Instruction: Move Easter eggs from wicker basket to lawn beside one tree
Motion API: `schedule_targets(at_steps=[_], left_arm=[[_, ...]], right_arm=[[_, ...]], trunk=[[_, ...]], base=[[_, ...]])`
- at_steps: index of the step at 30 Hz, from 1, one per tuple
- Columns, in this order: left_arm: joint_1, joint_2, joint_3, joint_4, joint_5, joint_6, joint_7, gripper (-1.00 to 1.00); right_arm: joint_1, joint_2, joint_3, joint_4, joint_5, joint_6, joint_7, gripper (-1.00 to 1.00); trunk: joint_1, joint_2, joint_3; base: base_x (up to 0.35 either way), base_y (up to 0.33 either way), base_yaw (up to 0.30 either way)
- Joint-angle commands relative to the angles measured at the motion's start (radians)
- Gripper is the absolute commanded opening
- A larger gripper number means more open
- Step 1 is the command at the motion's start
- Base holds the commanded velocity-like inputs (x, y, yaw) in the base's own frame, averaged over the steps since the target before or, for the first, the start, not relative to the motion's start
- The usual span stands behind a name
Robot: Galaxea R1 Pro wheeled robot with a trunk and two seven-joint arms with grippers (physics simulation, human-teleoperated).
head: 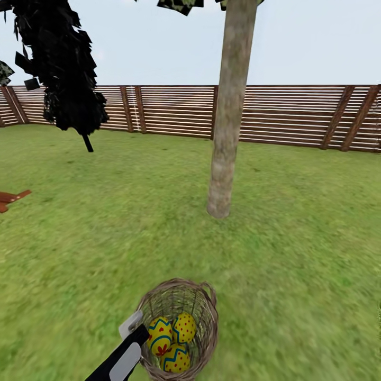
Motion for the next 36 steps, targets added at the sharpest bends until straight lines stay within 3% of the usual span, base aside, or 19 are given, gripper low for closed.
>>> schedule_targets(at_steps=[1, 8, 9, 12, 16, 18, 20, 23, 25, 26, 29, 30, 31, 32, 34, 36], left_arm=[[-0.001, 0.001, -0.007, -0.002, 0.008, -0.005, 0.006, -1.0], [-0.001, 0.002, -0.006, -0.002, 0.008, -0.005, 0.007, -1.0], [-0.001, 0.002, -0.006, -0.002, 0.008, -0.005, 0.007, -1.0], [-0.001, 0.002, -0.006, -0.002, 0.008, -0.005, 0.008, -1.0], [-0.001, 0.003, -0.006, -0.002, 0.008, -0.005, 0.008, -1.0], [-0.001, 0.003, -0.006, -0.002, 0.008, -0.005, 0.008, -1.0], [-0.001, 0.003, -0.006, -0.001, 0.008, -0.005, 0.008, -1.0], [-0.001, 0.003, -0.006, -0.001, 0.008, -0.005, 0.008, -1.0], [-0.001, 0.004, -0.006, -0.001, 0.008, -0.005, 0.008, -1.0], [-0.001, 0.004, -0.006, -0.001, 0.008, -0.005, 0.008, -1.0], [-0.001, 0.003, -0.006, 0.0, 0.008, -0.005, 0.008, -1.0], [-0.001, 0.003, -0.006, 0.0, 0.008, -0.005, 0.008, -1.0], [-0.001, 0.003, -0.006, 0.001, 0.008, -0.005, 0.008, -1.0], [-0.001, 0.003, -0.006, 0.002, 0.008, -0.005, 0.008, -1.0], [-0.001, 0.003, -0.006, 0.003, 0.008, -0.005, 0.008, -1.0], [-0.001, 0.003, -0.007, 0.003, 0.008, -0.005, 0.008, -1.0]], right_arm=[[-0.002, 0.0, -0.008, 0.004, 0.011, -0.006, -0.004, 1.0], [-0.006, -0.008, -0.005, -0.021, 0.013, 0.002, 0.011, 1.0], [-0.007, -0.009, -0.005, -0.062, 0.026, 0.003, 0.053, 1.0], [-0.008, -0.011, -0.007, -0.274, 0.044, 0.01, 0.365, 1.0], [-0.008, -0.008, -0.015, -0.528, 0.031, 0.027, 0.414, 1.0], [-0.009, -0.011, -0.016, -0.65, 0.03, 0.115, 0.422, 1.0], [-0.009, -0.011, -0.018, -0.846, 0.029, 0.273, 0.566, 1.0], [-0.009, -0.012, -0.029, -0.978, 0.027, 0.31, 0.78, 1.0], [-0.009, -0.013, -0.099, -0.992, 0.028, 0.311, 0.88, 1.0], [-0.009, -0.013, -0.122, -0.992, 0.029, 0.311, 0.899, 1.0], [-0.009, -0.026, -0.125, -0.984, 0.034, 0.309, 0.935, 1.0], [-0.009, -0.043, -0.123, -0.979, 0.036, 0.31, 1.015, 1.0], [-0.009, -0.063, -0.119, -0.975, 0.045, 0.31, 1.217, 1.0], [-0.009, -0.069, -0.119, -0.975, 0.06, 0.309, 1.33, 1.0], [-0.009, -0.076, -0.123, -0.974, 0.074, 0.307, 1.428, 1.0], [-0.009, -0.078, -0.124, -0.974, 0.073, 0.306, 1.436, 1.0]], trunk=[[0.001, 0.0, -0.001], [0.001, 0.0, -0.001], [0.001, 0.0, -0.001], [0.001, 0.0, -0.001], [0.001, 0.0, -0.001], [0.001, 0.0, -0.001], [0.001, 0.0, -0.001], [0.001, 0.0, -0.001], [0.001, 0.0, -0.001], [0.001, 0.0, -0.001], [0.001, 0.0, -0.001], [0.001, 0.0, -0.001], [0.001, 0.0, -0.001], [0.001, 0.0, -0.001], [0.001, 0.0, -0.001], [0.001, 0.0, -0.001]], base=[[0.341, 0.0, -0.255], [0.341, 0.0, -0.035], [0.341, 0.0, 0.0], [0.341, 0.0, 0.0], [0.341, 0.0, 0.0], [0.341, 0.0, 0.0], [0.341, 0.0, 0.0], [0.341, 0.0, 0.0], [0.341, 0.0, 0.0], [0.341, 0.0, 0.0], [0.341, 0.0, 0.0], [0.341, 0.0, 0.0], [0.341, 0.0, 0.0], [0.341, 0.0, 0.0], [0.341, 0.0, 0.0], [0.341, 0.0, 0.0]])
